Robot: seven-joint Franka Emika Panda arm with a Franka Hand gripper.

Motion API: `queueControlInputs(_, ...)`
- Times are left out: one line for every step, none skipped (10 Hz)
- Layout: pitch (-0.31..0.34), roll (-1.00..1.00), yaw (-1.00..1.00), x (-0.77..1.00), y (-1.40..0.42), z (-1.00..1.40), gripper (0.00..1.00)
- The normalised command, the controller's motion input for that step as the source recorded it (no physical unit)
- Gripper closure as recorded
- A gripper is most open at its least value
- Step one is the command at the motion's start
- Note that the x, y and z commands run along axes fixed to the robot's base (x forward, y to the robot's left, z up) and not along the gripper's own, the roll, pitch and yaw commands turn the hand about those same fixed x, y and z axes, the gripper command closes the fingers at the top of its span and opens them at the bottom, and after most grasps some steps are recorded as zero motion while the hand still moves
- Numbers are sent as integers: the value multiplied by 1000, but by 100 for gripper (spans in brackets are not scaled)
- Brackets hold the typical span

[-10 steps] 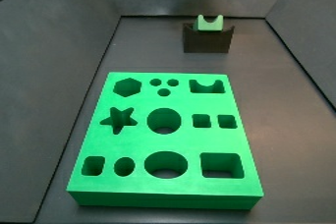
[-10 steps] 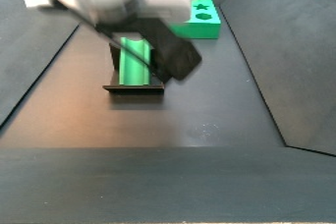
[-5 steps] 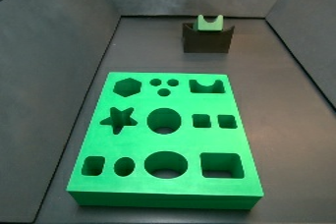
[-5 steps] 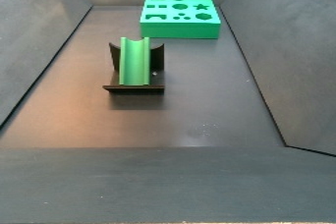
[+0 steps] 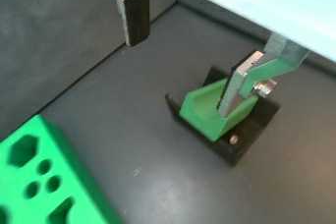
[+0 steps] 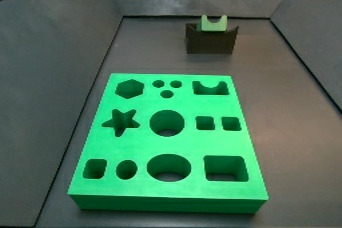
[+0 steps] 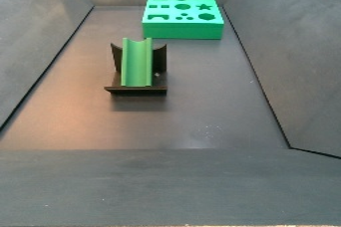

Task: Pick up the arch object. Move up. Place the arch object on the fixture. Regrasp the arch object. Move to above the board. Insert the arch object.
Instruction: Regrasp the arch object.

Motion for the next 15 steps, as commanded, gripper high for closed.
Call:
queueControlInputs(28, 1000, 27, -31, -24, 9, 0)
queueControlInputs(23, 1000, 27, -28, -22, 10, 0)
queueControlInputs(18, 1000, 29, -22, -21, 5, 0)
queueControlInputs(13, 1000, 31, -15, -19, 6, 0)
queueControlInputs(12, 1000, 32, -14, -19, 7, 0)
queueControlInputs(16, 1000, 36, -13, -19, 7, 0)
queueControlInputs(20, 1000, 37, -8, -20, 11, 0)
queueControlInputs(26, 1000, 41, 9, -20, 4, 0)
queueControlInputs(31, 1000, 43, 16, -22, -4, 0)
queueControlInputs(42, 1000, 48, 33, -22, -6, 0)
queueControlInputs(57, 1000, 55, 52, -26, -6, 0)
queueControlInputs(73, 1000, 64, 67, -27, -9, 0)
queueControlInputs(90, 1000, 74, 77, -33, -6, 0)
queueControlInputs(111, 1000, 88, 83, -34, -7, 0)
queueControlInputs(138, 1000, 119, 87, -35, -15, 0)
